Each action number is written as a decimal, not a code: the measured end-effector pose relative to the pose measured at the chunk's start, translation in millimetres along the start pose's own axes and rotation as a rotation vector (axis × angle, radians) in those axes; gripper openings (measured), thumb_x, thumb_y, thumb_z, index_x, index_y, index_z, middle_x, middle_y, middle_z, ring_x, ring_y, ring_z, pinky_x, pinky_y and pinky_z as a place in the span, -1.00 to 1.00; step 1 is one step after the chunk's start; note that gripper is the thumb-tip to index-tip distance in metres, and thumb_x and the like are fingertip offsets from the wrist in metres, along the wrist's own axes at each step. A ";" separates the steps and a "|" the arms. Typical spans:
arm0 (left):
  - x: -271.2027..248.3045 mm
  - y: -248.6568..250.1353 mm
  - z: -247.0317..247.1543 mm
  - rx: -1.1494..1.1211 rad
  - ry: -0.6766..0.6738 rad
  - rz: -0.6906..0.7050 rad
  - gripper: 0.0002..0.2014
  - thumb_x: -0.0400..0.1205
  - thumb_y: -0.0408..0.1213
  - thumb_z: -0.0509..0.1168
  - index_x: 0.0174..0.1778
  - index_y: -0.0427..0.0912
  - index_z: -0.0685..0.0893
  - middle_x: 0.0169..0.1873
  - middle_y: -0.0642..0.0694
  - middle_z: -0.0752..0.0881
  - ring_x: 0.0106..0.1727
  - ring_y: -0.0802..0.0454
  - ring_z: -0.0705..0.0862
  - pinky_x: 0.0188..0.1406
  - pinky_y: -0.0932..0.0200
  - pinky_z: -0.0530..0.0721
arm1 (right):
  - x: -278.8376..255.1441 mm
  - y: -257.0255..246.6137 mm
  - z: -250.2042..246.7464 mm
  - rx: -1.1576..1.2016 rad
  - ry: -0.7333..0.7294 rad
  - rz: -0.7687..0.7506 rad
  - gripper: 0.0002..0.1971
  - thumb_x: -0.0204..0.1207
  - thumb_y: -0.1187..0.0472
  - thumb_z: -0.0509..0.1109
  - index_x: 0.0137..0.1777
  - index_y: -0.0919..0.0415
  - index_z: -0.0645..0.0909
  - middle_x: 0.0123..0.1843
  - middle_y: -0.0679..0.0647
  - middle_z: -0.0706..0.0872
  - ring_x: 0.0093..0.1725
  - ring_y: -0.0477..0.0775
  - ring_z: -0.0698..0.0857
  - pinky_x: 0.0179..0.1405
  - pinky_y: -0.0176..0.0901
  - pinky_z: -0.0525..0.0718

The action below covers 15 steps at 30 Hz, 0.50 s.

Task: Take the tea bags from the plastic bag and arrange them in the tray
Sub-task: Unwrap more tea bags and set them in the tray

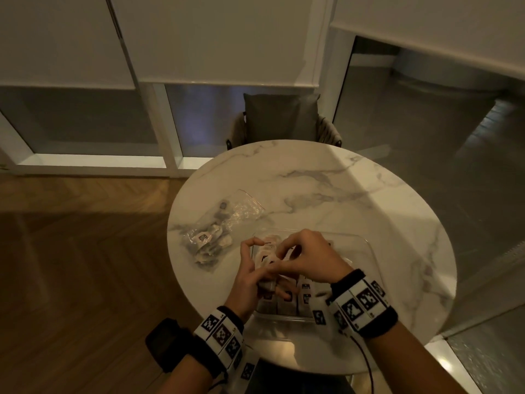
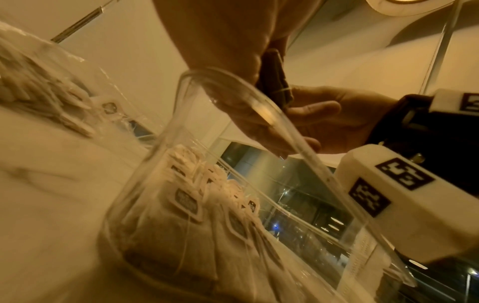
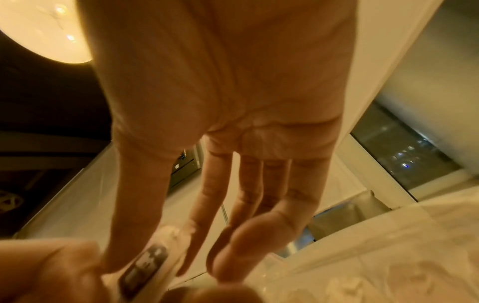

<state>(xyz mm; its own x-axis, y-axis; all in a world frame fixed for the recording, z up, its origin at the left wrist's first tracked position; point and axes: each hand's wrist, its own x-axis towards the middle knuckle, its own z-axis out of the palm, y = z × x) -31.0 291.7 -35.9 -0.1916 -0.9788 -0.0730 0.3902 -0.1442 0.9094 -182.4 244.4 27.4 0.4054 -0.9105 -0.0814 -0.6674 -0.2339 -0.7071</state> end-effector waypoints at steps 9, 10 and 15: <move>-2.4 4.8 5.3 0.035 -0.028 0.073 -0.60 0.72 -0.48 0.22 0.39 0.02 0.39 -0.01 -0.33 0.76 -0.31 -0.25 0.78 -0.41 0.04 0.77 | -22.1 2.5 12.5 0.400 0.278 0.130 -0.80 0.27 0.40 0.68 -0.14 0.26 0.77 -0.48 0.06 0.77 -0.51 -0.13 0.74 -0.42 -0.35 0.69; -2.8 5.2 6.4 0.045 -0.027 0.073 -0.59 0.72 -0.45 0.22 0.43 0.00 0.39 -0.03 -0.29 0.78 -0.28 -0.25 0.79 -0.39 0.04 0.78 | -23.6 3.7 13.2 0.392 0.306 0.130 -0.79 0.27 0.40 0.68 -0.13 0.24 0.77 -0.49 0.06 0.77 -0.51 -0.11 0.75 -0.42 -0.35 0.69; -4.5 7.5 8.8 0.071 0.033 0.097 -0.69 0.73 -0.31 0.23 0.40 -0.08 0.49 0.01 -0.21 0.81 -0.21 -0.41 0.80 -0.34 0.01 0.80 | -32.0 11.4 9.6 0.425 0.439 0.099 -0.82 0.34 0.39 0.64 -0.17 0.11 0.78 -0.40 0.02 0.80 -0.46 -0.02 0.78 -0.38 -0.29 0.71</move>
<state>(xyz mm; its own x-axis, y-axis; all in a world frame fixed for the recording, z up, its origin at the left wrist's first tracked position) -35.1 296.3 -25.2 -0.1255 -0.9921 0.0038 0.3406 -0.0395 0.9394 -197.0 274.2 15.2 -0.0010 -0.9974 0.0718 -0.3444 -0.0671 -0.9364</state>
